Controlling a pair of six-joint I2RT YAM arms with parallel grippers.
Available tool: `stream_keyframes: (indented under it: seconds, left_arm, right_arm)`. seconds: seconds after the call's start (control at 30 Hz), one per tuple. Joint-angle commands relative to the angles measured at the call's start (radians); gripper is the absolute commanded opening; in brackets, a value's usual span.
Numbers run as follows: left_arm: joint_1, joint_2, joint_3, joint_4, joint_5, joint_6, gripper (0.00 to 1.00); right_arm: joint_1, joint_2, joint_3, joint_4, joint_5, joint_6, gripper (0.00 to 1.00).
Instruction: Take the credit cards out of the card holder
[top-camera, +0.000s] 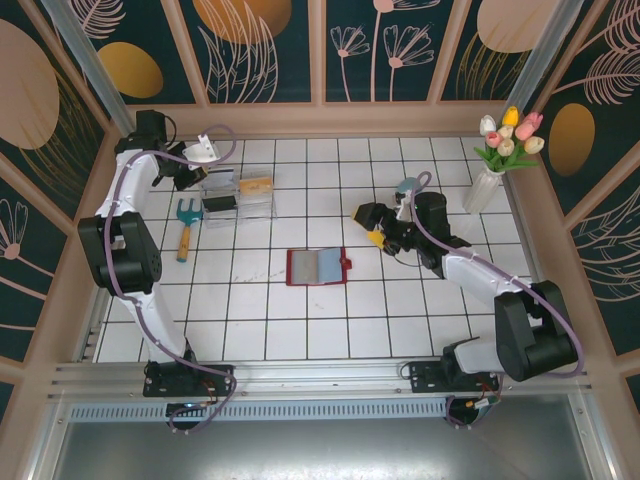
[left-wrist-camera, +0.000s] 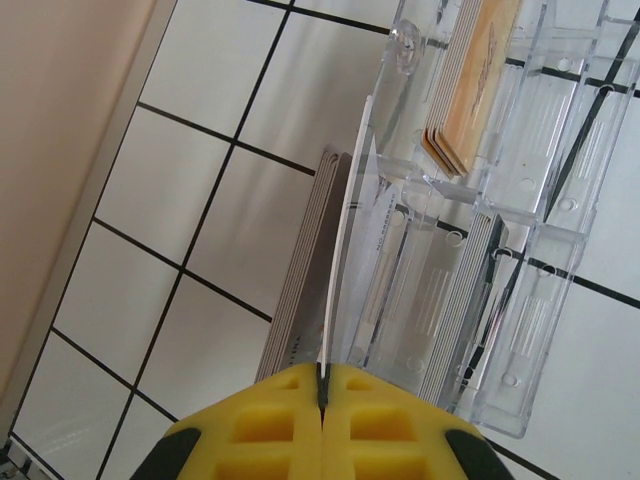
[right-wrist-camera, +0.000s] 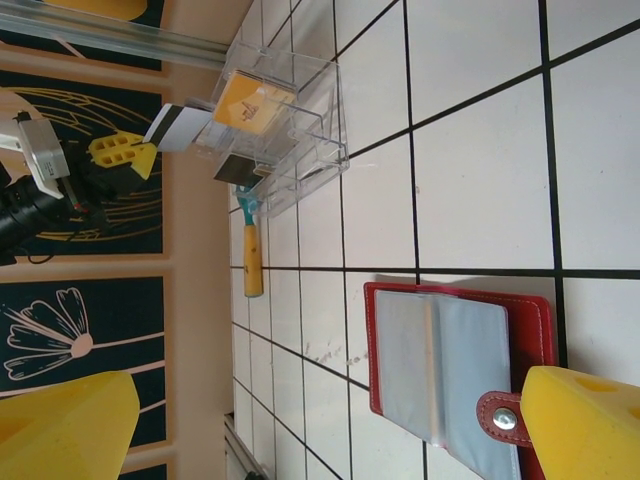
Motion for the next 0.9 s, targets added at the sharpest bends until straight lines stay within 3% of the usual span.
stream_keyframes:
  seconds: [0.0, 0.87]
  left_arm:
    - [0.003, 0.025, 0.009, -0.009, 0.015, 0.036, 0.03]
    - [0.003, 0.047, 0.043, 0.02, -0.021, 0.069, 0.09]
  right_arm:
    - [0.009, -0.037, 0.034, -0.014, 0.009, 0.002, 0.99]
    - [0.04, -0.056, 0.039, -0.05, 0.033, -0.003, 0.99]
